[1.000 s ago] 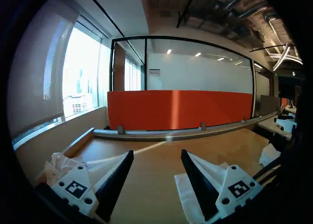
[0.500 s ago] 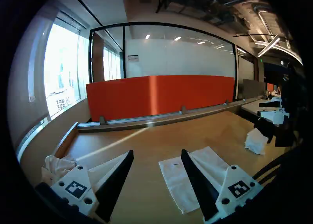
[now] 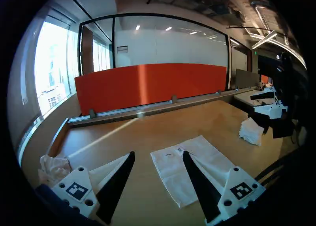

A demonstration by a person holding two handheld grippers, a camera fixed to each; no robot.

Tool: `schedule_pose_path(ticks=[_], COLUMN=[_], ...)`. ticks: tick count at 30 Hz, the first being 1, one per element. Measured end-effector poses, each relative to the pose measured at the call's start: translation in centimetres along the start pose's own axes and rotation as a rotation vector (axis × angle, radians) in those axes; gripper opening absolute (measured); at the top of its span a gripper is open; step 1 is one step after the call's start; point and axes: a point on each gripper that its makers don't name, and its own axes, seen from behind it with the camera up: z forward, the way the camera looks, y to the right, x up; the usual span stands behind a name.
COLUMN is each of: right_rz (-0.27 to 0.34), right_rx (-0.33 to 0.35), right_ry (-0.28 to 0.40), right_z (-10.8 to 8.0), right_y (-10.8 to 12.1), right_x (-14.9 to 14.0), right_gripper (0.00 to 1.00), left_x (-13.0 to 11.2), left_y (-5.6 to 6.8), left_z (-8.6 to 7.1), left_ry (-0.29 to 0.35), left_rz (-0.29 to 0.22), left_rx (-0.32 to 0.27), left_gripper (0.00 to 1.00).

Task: Fold towel

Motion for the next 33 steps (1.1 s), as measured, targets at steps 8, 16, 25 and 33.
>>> schedule_pose_path(ticks=[8, 16, 25, 33], right_rz=[-0.006, -0.024, -0.054, -0.047], right_rx=[0.027, 0.058, 0.107, 0.148], right_ry=[-0.034, -0.093, -0.167, -0.235], right_z=[0.7, 1.4, 2.4, 3.1], right_y=[-1.0, -2.3, -4.3, -6.3], right_x=[-2.5, -6.8, -11.8, -16.0], right_gripper=[1.00, 1.00, 1.00, 1.00], left_x=[-3.4, -8.1, -13.5, -17.4], left_y=[0.8, 1.8, 3.1, 4.6], left_z=[0.9, 1.9, 3.1, 4.0], left_ry=[-0.062, -0.142, -0.239, -0.318], left_rz=[0.034, 0.055, 0.058, 0.068], left_rx=[-0.025, -0.044, -0.076, -0.116], left_gripper=[0.90, 0.90, 0.90, 0.90])
